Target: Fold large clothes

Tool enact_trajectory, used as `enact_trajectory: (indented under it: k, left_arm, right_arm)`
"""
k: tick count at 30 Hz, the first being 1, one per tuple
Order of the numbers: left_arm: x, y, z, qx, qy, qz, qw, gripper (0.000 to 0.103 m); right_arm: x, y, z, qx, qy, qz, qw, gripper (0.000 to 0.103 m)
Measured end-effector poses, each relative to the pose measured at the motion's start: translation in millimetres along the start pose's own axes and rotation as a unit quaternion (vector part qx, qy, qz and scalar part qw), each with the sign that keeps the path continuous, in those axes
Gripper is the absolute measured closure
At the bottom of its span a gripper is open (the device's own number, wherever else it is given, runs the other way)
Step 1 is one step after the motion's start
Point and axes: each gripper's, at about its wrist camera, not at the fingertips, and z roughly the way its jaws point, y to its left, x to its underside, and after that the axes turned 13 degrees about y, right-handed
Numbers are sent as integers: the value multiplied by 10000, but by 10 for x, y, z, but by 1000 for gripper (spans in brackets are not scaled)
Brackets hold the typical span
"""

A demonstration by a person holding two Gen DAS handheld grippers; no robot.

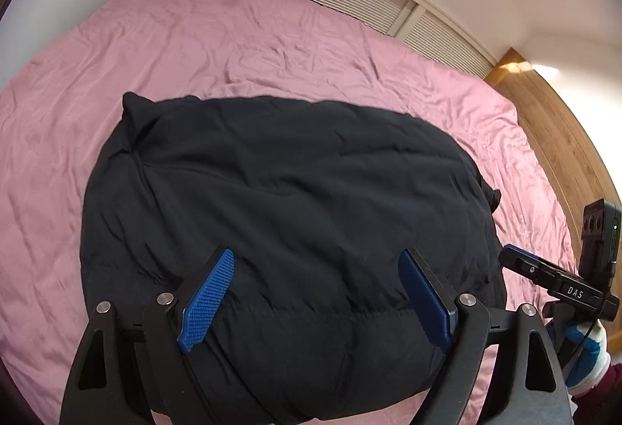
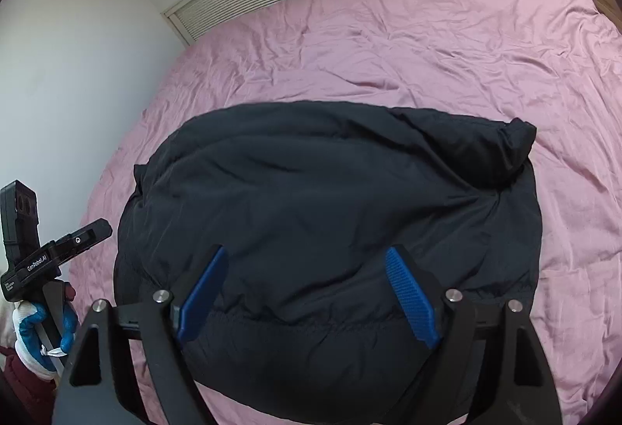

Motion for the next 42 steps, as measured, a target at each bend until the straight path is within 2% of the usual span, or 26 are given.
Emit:
enact_trajectory:
  k: [3,6,10,16,27,30,33,42]
  left_arm:
    - [167,-101,273,-260,127,267,9992,17]
    - [104,-66,490,-340,208,216,9990,17]
    - [-159,-63,658,-481,149,224,9985,17]
    - [-664,-139,921,-789,125,376,9961,13]
    - [-1340,-113,1332,-1200,338,340,9916,7]
    - [-1496,2,1489,-1171,590,158,9912,2]
    - [-1635,81,1702,-1108,788,-21,9907,1]
    - [-1706,161,2049,-1165,829,-43,9897,1]
  right_arm:
    - [149,31,207,177,122,-184,9996,20]
    - [145,-43,444,266,240,-98,9993,20]
    - [-20,-102,598,313,130,-101,9994,20]
    - [-441,-153,773,394,-16,-154,9991,20]
    - [-1075,-487,1036,498,-107,163,9986,19]
    - [-1260,-584,1167,513,109,254,9983,18]
    - [-1403,-681,1350,539,312,348,9975,16]
    - [-1569,-822,1766,516,588,521,9956,9]
